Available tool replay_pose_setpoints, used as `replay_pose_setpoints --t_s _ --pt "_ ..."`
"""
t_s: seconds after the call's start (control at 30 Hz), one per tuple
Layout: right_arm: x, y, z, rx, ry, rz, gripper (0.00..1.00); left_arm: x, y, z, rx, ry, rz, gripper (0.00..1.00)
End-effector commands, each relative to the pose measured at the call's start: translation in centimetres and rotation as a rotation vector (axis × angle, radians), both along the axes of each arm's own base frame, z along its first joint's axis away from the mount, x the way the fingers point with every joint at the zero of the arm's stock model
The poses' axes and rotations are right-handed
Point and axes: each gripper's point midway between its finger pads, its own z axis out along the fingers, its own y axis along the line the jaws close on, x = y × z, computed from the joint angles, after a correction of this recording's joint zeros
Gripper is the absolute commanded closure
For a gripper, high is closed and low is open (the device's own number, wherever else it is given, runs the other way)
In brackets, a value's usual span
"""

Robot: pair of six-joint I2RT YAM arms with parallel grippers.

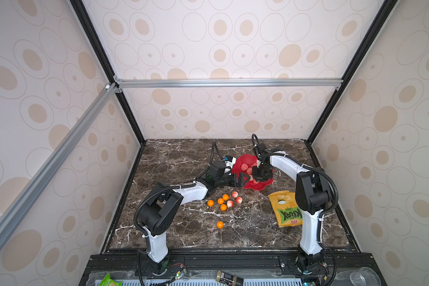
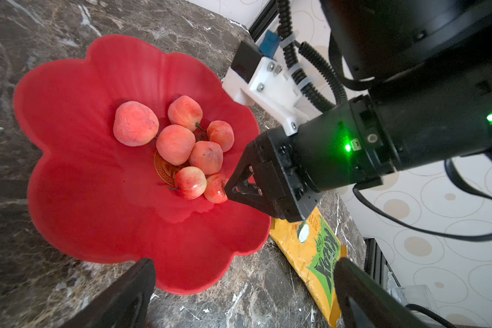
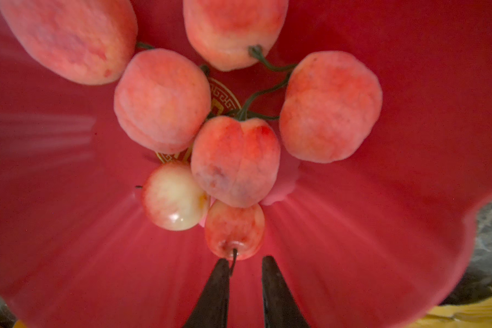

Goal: Arrange fruit in a fruit bowl
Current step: Place the fruit in the fruit bowl, then pick up the fruit from the center of the table.

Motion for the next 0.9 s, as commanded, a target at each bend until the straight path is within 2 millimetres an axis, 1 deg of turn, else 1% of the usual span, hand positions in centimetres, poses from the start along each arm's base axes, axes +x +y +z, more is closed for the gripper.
replay_pose_setpoints --t_s 0.0,0.03,0.2,0.3,0.4,0.57,0.67,0.8,0.87 --pt "-0.4 -0.5 2.4 0.005 -0.046 -0.001 0.71 -0.6 -0.5 2.2 -0.013 -0.051 -0.026 0.01" --pt "-0.5 -0.5 2.8 0.008 -0.056 -0.002 0.7 -0.3 -0.2 2.4 -0.004 -0.061 -0.002 0.01" --pt "-1.4 -0.8 4.3 0.023 -0.093 -0.013 0.69 -0.9 0.7 3.7 -0.011 -0.08 0.022 0.01" --pt "-2.6 -0.4 5.2 0.04 -0.113 -0.005 0.69 -1.8 1.9 4.2 -0.009 -0.091 0.043 0.01" --pt "-4.4 0.4 5.9 0.037 -0.127 0.026 0.69 -3.0 3.6 4.0 0.009 -0.095 0.072 0.01" --pt "-7.4 2.1 6.6 0.037 -0.142 0.082 0.69 -5.4 6.7 3.3 0.037 -0.086 0.125 0.01" --pt "-8.9 3.2 6.9 0.046 -0.15 0.101 0.69 -6.6 8.5 3.0 0.047 -0.083 0.162 0.01" --pt "-10.5 5.7 7.1 0.062 -0.153 0.131 0.69 -7.9 10.6 2.8 0.031 -0.066 0.203 0.01" --pt "-11.4 7.4 7.0 0.083 -0.155 0.142 0.68 -8.5 11.6 2.5 0.019 -0.052 0.22 0.01"
